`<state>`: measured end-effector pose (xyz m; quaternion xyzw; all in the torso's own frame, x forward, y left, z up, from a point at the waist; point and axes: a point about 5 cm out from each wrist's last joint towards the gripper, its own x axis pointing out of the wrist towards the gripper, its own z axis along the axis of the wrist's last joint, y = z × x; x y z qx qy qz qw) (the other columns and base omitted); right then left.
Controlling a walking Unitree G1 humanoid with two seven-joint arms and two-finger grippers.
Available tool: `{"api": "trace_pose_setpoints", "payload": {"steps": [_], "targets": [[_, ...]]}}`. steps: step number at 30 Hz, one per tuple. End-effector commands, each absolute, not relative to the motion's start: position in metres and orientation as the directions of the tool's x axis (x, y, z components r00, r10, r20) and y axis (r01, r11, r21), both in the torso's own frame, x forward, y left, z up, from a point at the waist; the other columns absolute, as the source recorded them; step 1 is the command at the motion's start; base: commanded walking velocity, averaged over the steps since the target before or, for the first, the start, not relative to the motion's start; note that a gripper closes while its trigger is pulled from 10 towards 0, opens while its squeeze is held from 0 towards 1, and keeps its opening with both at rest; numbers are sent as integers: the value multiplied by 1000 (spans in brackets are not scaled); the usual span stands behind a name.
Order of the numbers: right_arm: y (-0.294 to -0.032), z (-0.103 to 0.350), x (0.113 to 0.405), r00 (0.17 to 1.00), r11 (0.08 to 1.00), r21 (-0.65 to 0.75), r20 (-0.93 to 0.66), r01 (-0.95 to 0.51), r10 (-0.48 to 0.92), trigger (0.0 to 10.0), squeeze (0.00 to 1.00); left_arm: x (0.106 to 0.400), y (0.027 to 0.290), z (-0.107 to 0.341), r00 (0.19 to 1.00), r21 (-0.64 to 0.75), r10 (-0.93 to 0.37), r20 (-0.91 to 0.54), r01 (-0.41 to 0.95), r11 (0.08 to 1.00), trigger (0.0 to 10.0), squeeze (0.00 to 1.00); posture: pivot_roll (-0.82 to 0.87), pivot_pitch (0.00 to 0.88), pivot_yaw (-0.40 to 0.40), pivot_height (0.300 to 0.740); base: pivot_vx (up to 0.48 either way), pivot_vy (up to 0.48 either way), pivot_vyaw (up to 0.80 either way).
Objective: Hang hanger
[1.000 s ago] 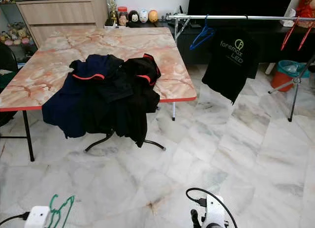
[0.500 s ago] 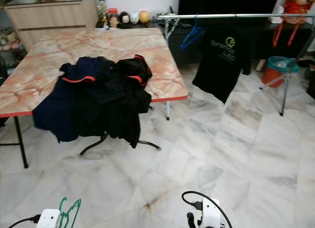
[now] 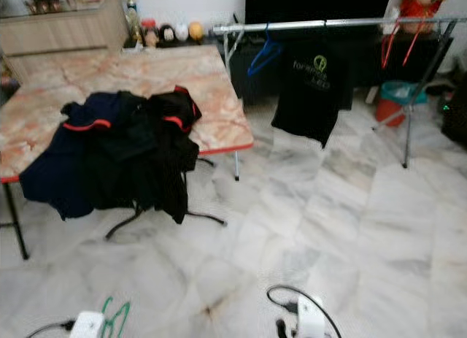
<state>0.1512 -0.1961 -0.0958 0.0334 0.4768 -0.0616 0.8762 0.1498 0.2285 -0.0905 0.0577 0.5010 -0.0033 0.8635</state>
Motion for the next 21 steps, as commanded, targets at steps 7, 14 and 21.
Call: {"api": "trace_pose_setpoints", "payload": {"steps": [7,14,21], "targets": [[-196,-97,149,536,987,26,-842,161,-65,10000,0,150,241,-87,502,123,75,-861,63,990,10000,0,-165,0,20,740,0,-429,0],[-191,-95,155,547,989,30,-836,142,-53,10000,0,151,242,-86,505,122,73,-860,65,990,10000,0,-157,0,18,740,0,-429,0],[-192,-93,160,555,989,31,-830,147,-56,10000,0,153,242,-86,508,120,72,-858,62,991,10000,0,-158,0,21,740,0,-429,0]]}}
